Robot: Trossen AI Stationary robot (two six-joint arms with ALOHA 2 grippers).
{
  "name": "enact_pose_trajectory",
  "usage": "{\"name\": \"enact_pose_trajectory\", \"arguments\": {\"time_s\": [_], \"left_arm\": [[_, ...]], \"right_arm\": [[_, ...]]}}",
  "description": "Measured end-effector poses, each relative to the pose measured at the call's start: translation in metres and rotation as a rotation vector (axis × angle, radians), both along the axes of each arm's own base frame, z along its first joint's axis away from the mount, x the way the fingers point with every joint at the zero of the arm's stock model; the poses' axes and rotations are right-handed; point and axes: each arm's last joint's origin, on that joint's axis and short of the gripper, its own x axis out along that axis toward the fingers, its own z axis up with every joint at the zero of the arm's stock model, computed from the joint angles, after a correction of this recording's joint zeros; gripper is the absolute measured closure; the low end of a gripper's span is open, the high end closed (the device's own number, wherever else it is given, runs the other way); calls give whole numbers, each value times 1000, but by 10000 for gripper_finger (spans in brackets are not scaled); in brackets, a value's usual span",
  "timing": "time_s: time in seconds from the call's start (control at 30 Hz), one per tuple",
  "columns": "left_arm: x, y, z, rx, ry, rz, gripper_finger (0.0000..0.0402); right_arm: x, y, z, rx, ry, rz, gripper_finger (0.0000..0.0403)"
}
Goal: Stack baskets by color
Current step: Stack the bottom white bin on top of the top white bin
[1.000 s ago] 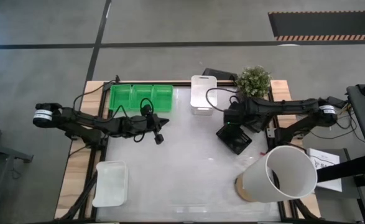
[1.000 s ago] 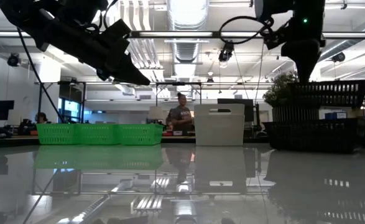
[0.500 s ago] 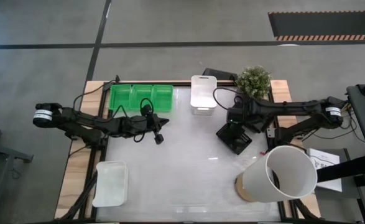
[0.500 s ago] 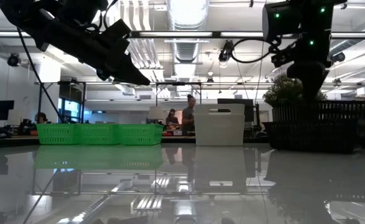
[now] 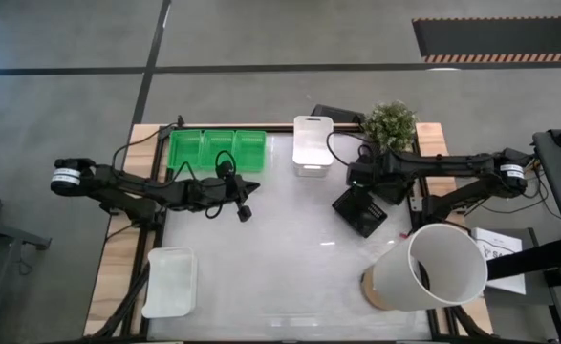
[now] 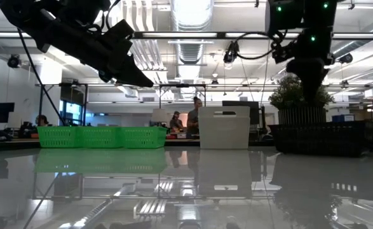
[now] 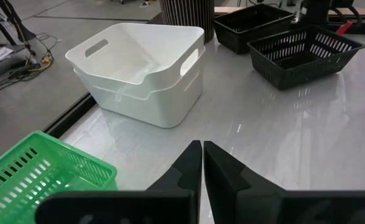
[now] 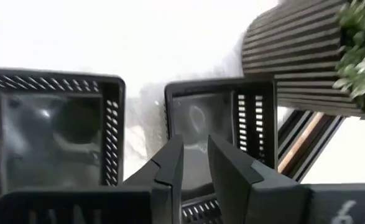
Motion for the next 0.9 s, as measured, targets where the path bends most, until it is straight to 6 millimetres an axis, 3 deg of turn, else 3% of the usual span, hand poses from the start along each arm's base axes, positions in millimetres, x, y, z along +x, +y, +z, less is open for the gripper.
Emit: {"name": "enact_pose_trajectory", "arguments": {"time_s": [0.17,0.37,0.63,0.9], "left_arm": [[0,0,0,-25,-13,10,402],[0,0,0,-45,-23,18,402],[-1,0,8,-21,9,8,402],[3,0,21,-8,303,-6,402]], "right_arm": [[7,3,22,-21,-103,32,327],[13,19,37,-72,-334,206,341],[8,40,34,-197,-656,477,357],[-4,45,21,-356,-874,677,360]]}}
